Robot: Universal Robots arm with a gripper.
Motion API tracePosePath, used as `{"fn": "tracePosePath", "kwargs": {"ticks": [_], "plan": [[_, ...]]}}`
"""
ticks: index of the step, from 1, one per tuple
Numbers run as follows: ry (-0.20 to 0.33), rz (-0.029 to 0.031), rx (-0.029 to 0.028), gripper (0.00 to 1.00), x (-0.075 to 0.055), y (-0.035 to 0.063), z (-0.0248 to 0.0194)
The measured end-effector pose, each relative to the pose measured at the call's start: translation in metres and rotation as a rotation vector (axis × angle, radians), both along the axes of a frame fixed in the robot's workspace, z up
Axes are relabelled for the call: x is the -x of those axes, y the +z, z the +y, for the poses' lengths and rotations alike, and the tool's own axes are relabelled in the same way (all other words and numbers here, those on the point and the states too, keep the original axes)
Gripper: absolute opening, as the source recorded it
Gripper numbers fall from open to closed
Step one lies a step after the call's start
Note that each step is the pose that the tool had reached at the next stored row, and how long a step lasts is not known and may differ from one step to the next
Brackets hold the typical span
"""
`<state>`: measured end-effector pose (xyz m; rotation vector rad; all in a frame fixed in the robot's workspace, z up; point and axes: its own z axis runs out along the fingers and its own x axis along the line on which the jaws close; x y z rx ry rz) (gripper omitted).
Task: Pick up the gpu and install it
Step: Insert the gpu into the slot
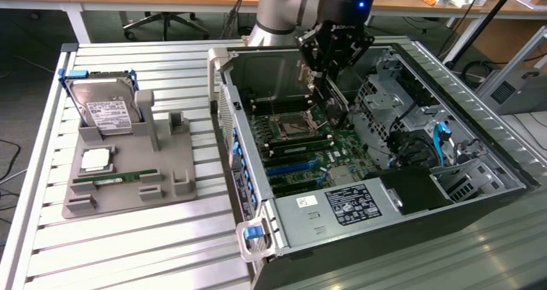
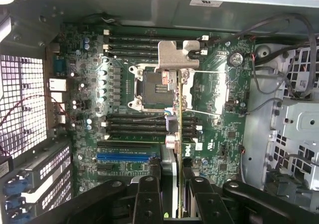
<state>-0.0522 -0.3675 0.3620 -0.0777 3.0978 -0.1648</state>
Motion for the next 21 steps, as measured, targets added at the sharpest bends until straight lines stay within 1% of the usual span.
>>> {"fn": "tracePosePath", "kwargs": {"ticks": [6,21], "plan": [[0.048,0.0,0.0,0.27,0.0,-0.0001,0.0],[0.124,0.0,0.0002,0.27,0.0,-0.0002,0.0]]}}
